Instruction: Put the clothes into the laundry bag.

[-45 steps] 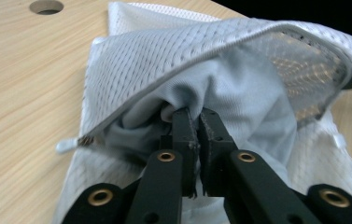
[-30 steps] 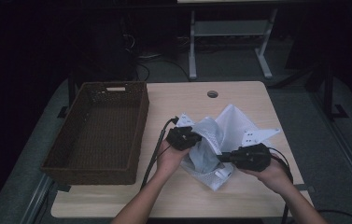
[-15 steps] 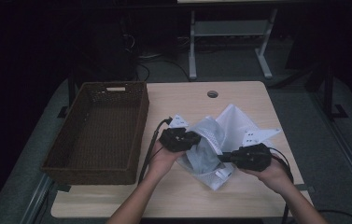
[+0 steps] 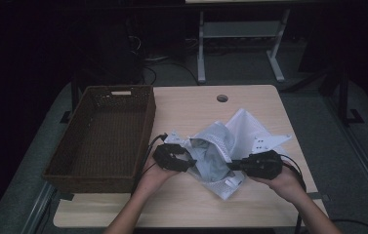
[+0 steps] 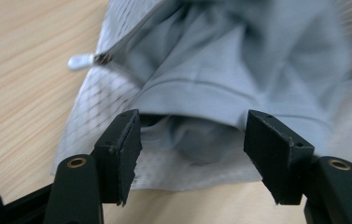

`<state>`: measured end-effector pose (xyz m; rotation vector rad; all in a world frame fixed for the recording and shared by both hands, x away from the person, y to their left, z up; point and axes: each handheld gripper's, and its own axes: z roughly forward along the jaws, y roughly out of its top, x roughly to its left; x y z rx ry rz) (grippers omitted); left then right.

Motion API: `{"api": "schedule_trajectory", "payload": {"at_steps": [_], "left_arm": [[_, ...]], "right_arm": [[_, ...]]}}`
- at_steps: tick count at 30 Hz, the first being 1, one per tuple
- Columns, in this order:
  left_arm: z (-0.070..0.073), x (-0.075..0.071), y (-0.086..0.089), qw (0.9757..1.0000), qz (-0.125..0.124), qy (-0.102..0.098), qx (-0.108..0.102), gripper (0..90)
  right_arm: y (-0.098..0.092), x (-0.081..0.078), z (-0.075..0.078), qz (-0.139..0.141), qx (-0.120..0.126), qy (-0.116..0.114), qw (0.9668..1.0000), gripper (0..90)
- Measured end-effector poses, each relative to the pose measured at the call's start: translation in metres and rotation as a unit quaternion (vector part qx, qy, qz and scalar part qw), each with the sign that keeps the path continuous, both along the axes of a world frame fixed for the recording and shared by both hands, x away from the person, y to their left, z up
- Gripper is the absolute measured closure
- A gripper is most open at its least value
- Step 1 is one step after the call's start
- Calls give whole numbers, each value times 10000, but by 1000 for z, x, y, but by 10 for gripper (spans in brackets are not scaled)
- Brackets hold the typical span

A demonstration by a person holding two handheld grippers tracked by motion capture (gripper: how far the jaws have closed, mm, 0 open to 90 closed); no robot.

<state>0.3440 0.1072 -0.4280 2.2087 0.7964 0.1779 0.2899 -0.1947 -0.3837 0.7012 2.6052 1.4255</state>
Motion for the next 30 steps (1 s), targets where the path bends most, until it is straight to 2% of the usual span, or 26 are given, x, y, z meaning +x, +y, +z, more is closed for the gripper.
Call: {"api": "schedule_trajectory", "payload": {"at_steps": [1,2,5,8,11,13,14,16,17,18,19,20,22,23,24,25,26,27,28,30], "left_arm": [[0,0,0,10000,0,0,0,359],[-6,6,-1,10000,60,1,59,359],[-12,12,-3,9999,121,53,41,375],[-23,20,-9,9998,77,170,-7,443],[-28,21,-15,9999,13,163,30,606],[-29,21,-16,9999,-12,163,17,750],[-29,22,-16,9999,-25,170,-11,750],[-28,21,-17,9999,-69,135,-35,852],[-26,20,-17,9999,-106,86,-36,857],[-19,17,-17,9997,-119,-43,-210,859],[-19,17,-17,9997,-119,-43,-210,860],[-7,14,-17,9986,-126,-166,-487,860],[6,11,-20,9965,-142,-331,-758,861],[6,11,-20,9965,-142,-331,-758,861],[17,10,-28,9944,-207,-440,-940,862],[17,10,-28,9944,-207,-440,-940,861],[20,11,-34,9941,-246,-493,-937,861],[22,12,-48,9942,-307,-564,-861,861],[22,12,-48,9942,-307,-564,-861,861],[13,19,-68,9957,-288,-513,-721,860]], "right_arm": [[0,0,0,0,0,0,10000,879],[-1,0,-1,-5,9,8,10000,879],[-1,0,-1,1,2,16,10000,879],[-1,0,-1,15,-9,4,10000,879],[0,0,-1,14,-15,4,10000,879],[0,0,-2,17,-14,15,10000,879],[0,0,-2,17,-14,15,10000,879],[1,0,-2,28,-22,12,10000,879],[1,-1,-2,30,-25,11,10000,879],[2,-1,-2,26,-22,12,10000,879],[2,-1,-2,26,-22,12,10000,879],[2,-1,-2,12,-12,30,10000,880],[2,-1,-2,11,-16,21,10000,879],[2,-1,-2,11,-16,21,10000,879],[2,0,-1,11,-21,-10,10000,879],[2,0,-1,11,-21,-10,10000,879],[2,-1,2,-1,0,-56,10000,879],[2,0,3,3,12,-81,10000,880],[2,0,3,3,12,-81,10000,880],[0,-2,7,-11,37,-124,9999,880]]}}
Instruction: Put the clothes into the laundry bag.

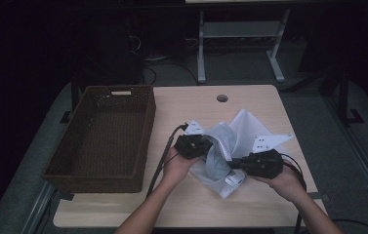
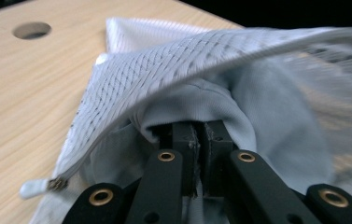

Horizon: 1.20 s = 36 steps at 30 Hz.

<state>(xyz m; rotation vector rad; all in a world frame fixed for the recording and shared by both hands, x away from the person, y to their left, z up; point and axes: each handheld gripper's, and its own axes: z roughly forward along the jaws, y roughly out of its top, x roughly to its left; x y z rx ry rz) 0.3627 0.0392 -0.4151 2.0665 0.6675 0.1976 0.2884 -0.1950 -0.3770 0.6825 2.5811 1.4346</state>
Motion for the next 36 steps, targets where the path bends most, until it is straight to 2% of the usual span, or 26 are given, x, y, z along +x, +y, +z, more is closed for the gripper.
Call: {"api": "schedule_trajectory", "payload": {"at_steps": [1,3,4,5,6,9,12,15,16,17,18,19,20,21,22,23,24,25,26,27,28,30,32,33,35,36], "left_arm": [[0,0,0,10000,0,0,0,861],[-14,8,-13,9996,173,-46,235,861],[-19,11,-14,9994,249,-17,249,861],[-19,11,-14,9994,249,-17,249,861],[-26,17,-15,9990,394,45,185,860],[-29,20,-14,9990,419,108,69,857],[-27,17,-14,9992,381,55,112,823],[-21,13,-5,9992,360,48,156,733],[-14,9,4,9992,371,78,138,703],[-14,9,4,9992,371,78,138,676],[-7,4,16,9991,381,111,133,649],[-7,4,16,9991,381,111,133,622],[1,-2,29,9991,356,129,171,597],[1,-2,29,9991,356,129,171,568],[7,-12,41,9994,291,173,122,543],[7,-12,41,9994,291,173,122,515],[8,-16,45,9996,188,197,96,483],[7,-26,50,9996,-16,274,72,460],[7,-26,50,9996,-16,274,72,444],[5,-31,50,9994,-127,313,75,444],[1,-36,46,9986,-333,409,69,429],[-2,-37,43,9979,-414,487,87,423],[-13,-35,29,9961,-565,633,236,406],[-13,-35,29,9961,-565,633,236,403],[-22,-34,17,9946,-673,696,375,397],[-30,-33,5,9928,-793,758,483,398]], "right_arm": [[0,0,0,0,0,0,10000,880],[-4,-1,1,-30,18,1,10000,880],[-6,-1,1,-26,26,-15,10000,880],[-6,-1,1,-26,26,-15,10000,880],[-9,-1,2,-48,51,-1,10000,881],[-11,-1,3,-70,66,-20,10000,880],[-12,0,3,-68,67,-18,10000,880],[-12,1,3,-71,65,-13,10000,880],[-11,0,2,-75,64,-11,10000,880],[-11,0,2,-75,64,-11,10000,880],[-11,0,3,-83,60,-5,9999,880],[-11,0,2,-88,58,-7,9999,880],[-10,0,2,-86,57,-14,9999,880],[-10,0,2,-88,56,-15,9999,880],[-10,0,2,-87,53,-12,9999,880],[-10,0,2,-87,53,-12,9999,880],[-9,1,2,-79,48,-7,10000,880],[-8,1,1,-77,46,-5,10000,880],[-8,1,1,-77,46,-5,10000,880],[-8,1,1,-71,35,2,10000,880],[-7,2,0,-82,18,8,10000,879],[-7,2,-1,-83,7,17,10000,880],[-7,3,-2,-97,-10,20,10000,879],[-7,3,-2,-97,-10,20,10000,879],[-8,3,-2,-106,-10,28,9999,879],[-9,3,-2,-119,-6,32,9999,879]]}}
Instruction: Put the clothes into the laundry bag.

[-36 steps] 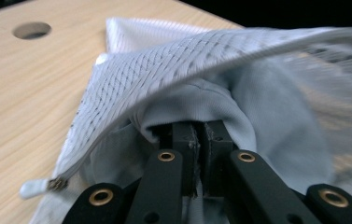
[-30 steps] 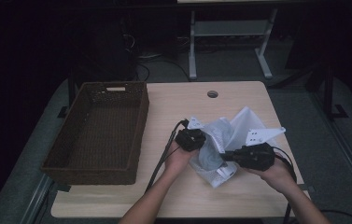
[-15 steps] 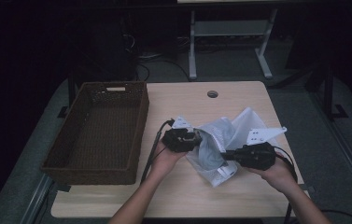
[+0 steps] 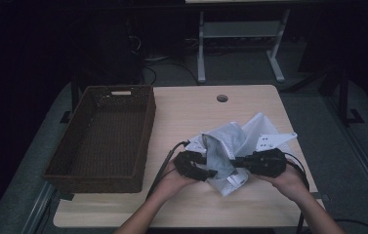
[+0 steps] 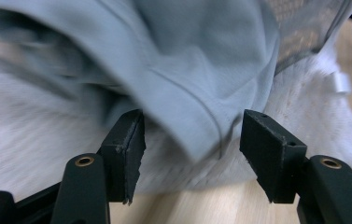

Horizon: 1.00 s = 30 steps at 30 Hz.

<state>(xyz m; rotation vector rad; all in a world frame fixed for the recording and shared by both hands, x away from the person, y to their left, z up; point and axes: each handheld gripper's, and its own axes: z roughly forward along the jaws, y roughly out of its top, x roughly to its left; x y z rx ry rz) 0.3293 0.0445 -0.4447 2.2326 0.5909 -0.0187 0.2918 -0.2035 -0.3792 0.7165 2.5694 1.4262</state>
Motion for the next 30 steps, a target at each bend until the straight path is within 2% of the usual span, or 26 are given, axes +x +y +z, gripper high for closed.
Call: {"api": "schedule_trajectory", "payload": {"at_steps": [1,2,3,4,5,6,7,9,10,11,12,13,14,15,17,22,26,28,30], "left_arm": [[0,0,0,10000,0,0,0,422],[-5,-1,-11,9999,-76,-74,133,500],[-5,-1,-11,9999,-76,-74,133,613],[-8,0,-19,9998,-143,-88,126,724],[-10,0,-21,9998,-167,-88,64,803],[-10,0,-24,9998,-165,-102,48,832],[-10,0,-24,9998,-165,-102,48,841],[-6,-2,-27,9994,-182,-270,-97,843],[-2,-3,-27,9990,-149,-369,-209,847],[8,-2,-26,9975,-30,-527,-475,848],[13,-1,-26,9962,70,-624,-603,849],[13,-1,-26,9962,70,-624,-603,850],[18,2,-27,9939,257,-734,-778,850],[18,2,-27,9939,257,-734,-778,850],[16,9,-36,9922,413,-737,-911,850],[4,15,-54,9903,564,-758,-1016,844],[-4,19,-60,9905,604,-652,-1046,829],[-4,18,-60,9907,610,-653,-1023,791],[1,17,-56,9920,562,-637,-937,737]], "right_arm": [[0,0,0,0,0,0,10000,879],[-1,1,-1,-12,-10,7,10000,879],[-1,1,-1,-12,-10,7,10000,879],[-2,3,-2,-50,-21,11,10000,879],[-2,3,-3,-66,-30,18,10000,879],[-2,4,-4,-76,-39,29,10000,879],[-2,4,-4,-76,-39,29,10000,879],[-2,5,-6,-78,-78,45,9999,878],[-3,6,-5,-109,-78,34,9999,879],[-3,5,-4,-127,-44,36,9999,878],[-3,5,-3,-139,-23,16,9999,879],[-3,5,-3,-139,-23,16,9999,879],[-3,3,0,-142,5,-13,9999,879],[-3,2,2,-133,44,-38,9999,879],[-3,-1,7,-105,92,-110,9998,879],[-4,-5,14,-123,142,-205,9996,879],[-9,-3,14,-193,143,-208,9995,879],[-12,-2,13,-230,127,-209,9994,879],[-14,-1,12,-252,131,-206,9994,879]]}}
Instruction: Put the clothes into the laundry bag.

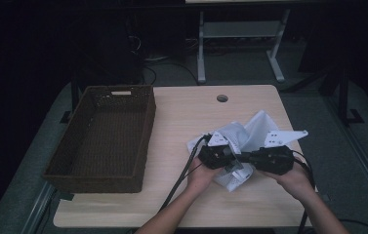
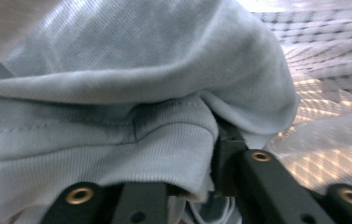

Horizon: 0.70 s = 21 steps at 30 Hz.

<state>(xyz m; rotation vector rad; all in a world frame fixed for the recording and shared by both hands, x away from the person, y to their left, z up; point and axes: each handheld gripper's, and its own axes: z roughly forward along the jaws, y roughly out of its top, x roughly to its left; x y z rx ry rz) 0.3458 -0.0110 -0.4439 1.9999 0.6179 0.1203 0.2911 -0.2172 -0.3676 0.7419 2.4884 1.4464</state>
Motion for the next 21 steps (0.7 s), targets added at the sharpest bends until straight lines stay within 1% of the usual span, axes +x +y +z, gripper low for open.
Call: {"api": "schedule_trajectory", "payload": {"at_steps": [2,3,4,5,6,7,8,10,11,14,15,16,18,19,20,21], "left_arm": [[5,-3,6,10000,-47,0,55,671],[5,-3,6,10000,-47,0,55,644],[11,-6,14,9998,-98,-11,147,613],[11,-6,14,9998,-98,-11,147,585],[18,-9,24,9996,-103,-107,251,570],[18,-9,24,9996,-103,-107,251,546],[24,-10,36,9989,-26,-233,411,540],[28,-8,50,9984,92,-266,485,522],[28,-8,50,9984,92,-266,485,514],[33,0,69,9968,389,-366,591,513],[34,4,74,9963,491,-361,601,513],[35,13,84,9955,666,-315,595,510],[35,21,90,9946,775,-307,619,508],[35,21,90,9946,775,-307,619,510],[35,25,91,9950,759,-290,580,510],[36,28,91,9954,710,-262,594,510]], "right_arm": [[-1,1,-1,-30,2,29,10000,878],[-1,1,-1,-30,2,29,10000,878],[-1,2,-2,-23,-27,39,10000,878],[-1,2,-2,-26,-34,49,10000,875],[0,2,-3,-34,-52,80,9999,875],[0,2,-3,-34,-52,80,9999,875],[0,2,-3,-31,-79,84,9999,876],[0,3,-4,-24,-92,70,9999,876],[0,3,-4,-24,-92,70,9999,876],[2,3,-5,-18,-121,96,9999,876],[2,4,-5,-14,-128,98,9999,875],[2,4,-5,-14,-129,101,9999,876],[2,4,-5,-16,-132,93,9999,875],[2,4,-5,-16,-132,93,9999,875],[1,4,-5,-20,-126,102,9999,876],[1,4,-5,-28,-120,106,9999,876]]}}
